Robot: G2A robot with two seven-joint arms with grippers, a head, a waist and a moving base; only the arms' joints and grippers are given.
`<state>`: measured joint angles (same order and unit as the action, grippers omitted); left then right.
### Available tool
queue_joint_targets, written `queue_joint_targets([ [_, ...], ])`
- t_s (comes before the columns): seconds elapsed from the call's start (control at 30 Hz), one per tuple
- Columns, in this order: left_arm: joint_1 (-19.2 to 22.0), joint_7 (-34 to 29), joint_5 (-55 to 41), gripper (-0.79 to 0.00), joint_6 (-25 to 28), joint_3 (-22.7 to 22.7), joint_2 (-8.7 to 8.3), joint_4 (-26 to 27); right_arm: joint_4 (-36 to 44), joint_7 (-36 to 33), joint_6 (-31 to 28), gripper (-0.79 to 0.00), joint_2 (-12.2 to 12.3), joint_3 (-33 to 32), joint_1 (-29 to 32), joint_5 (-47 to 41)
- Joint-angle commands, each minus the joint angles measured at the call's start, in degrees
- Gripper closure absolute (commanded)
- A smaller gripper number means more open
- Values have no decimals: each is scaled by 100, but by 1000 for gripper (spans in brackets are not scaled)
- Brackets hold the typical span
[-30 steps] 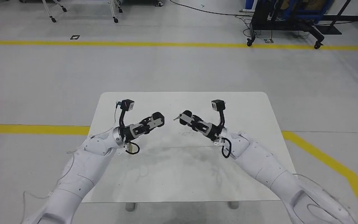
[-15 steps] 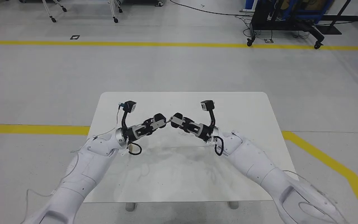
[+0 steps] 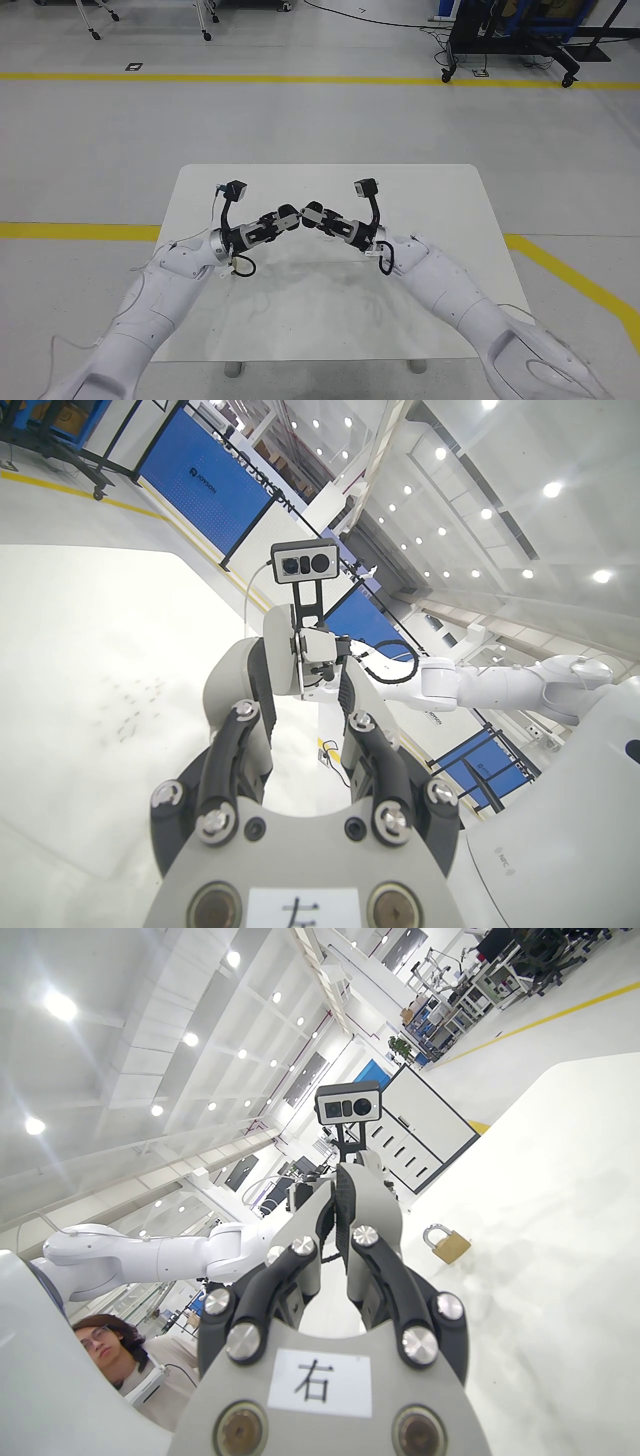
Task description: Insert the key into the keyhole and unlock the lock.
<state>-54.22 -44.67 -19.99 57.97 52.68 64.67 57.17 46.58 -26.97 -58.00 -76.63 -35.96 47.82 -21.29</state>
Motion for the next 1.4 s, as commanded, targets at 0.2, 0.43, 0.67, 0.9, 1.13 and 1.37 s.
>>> queue_joint_targets([
  [0.2, 49, 89, 82, 0, -91, -35, 38, -80, -110, -240, 0, 0, -103, -177, 53, -1],
  [0.43, 69, 109, 180, 0, -105, -29, 50, -128, -198, -428, 0, 0, -177, -345, 78, 4],
  [0.67, 73, 156, 351, 0, -98, -6, 52, -155, -202, -521, 0, -671, -210, -549, 152, 10],
  [0.9, -49, 320, -44, 0, 3, 153, 31, -63, -202, -521, 0, -785, -210, -549, 152, 10],
  [1.13, -49, 320, -44, 0, 3, 153, 31, -63, -202, -521, 0, -785, -210, -549, 152, 10],
  [1.37, -92, 475, 447, 0, -185, 238, 0, 49, -202, -521, 0, -785, -210, -549, 152, 10],
])
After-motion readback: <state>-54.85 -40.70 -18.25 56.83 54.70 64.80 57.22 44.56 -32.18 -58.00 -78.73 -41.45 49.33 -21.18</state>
